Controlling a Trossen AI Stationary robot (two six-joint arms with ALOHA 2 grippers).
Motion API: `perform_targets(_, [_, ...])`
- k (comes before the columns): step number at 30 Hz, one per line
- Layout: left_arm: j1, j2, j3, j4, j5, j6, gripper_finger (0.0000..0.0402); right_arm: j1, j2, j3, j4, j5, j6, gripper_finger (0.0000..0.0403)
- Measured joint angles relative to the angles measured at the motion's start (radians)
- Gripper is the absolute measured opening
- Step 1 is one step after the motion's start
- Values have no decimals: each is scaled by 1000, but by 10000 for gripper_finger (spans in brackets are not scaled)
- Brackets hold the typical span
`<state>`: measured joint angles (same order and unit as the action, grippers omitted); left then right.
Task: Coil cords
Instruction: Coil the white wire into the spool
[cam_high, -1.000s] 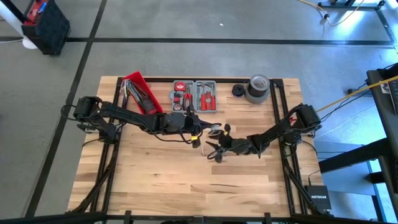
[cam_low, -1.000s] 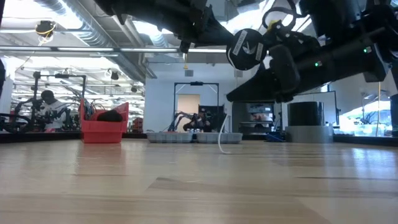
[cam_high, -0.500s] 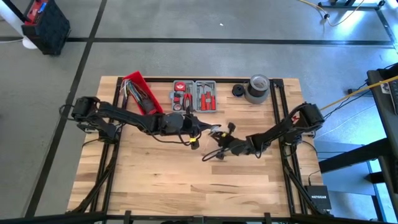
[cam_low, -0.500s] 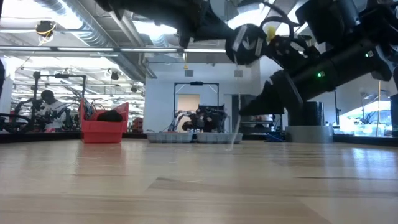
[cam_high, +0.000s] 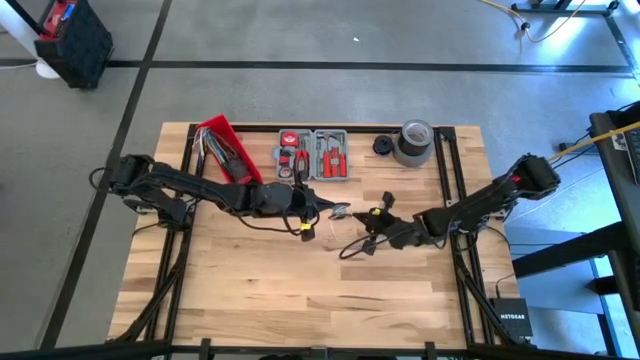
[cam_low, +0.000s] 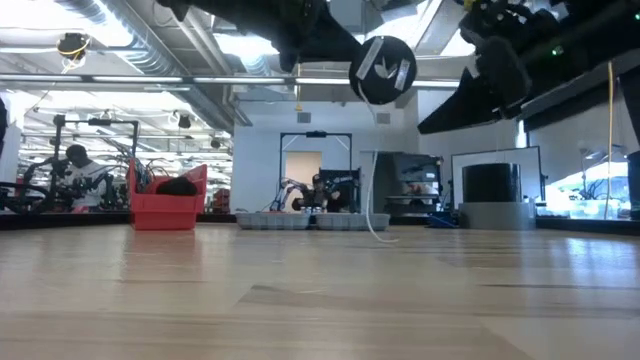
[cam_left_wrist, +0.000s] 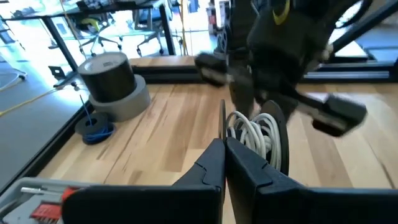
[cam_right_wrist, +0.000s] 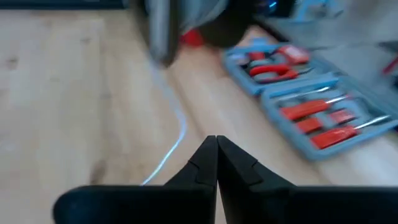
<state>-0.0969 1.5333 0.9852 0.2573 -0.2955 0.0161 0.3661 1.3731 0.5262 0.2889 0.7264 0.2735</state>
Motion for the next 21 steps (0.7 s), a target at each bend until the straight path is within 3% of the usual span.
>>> perform_targets(4, [-1, 0, 0, 16, 0, -1, 0, -8, 37, 0, 11, -30, 17, 12])
perform_targets(7, [0, 0, 0, 14, 0, -7, 0, -31, 94, -1, 39, -49, 30, 39])
perform_targets(15, [0, 0, 0, 15, 0, -9, 0, -96, 308, 1, 440, -156, -103, 145])
perform_targets(21, [0, 0, 0, 13, -3, -8, 0, -127, 384, 0, 572, -188, -155, 157])
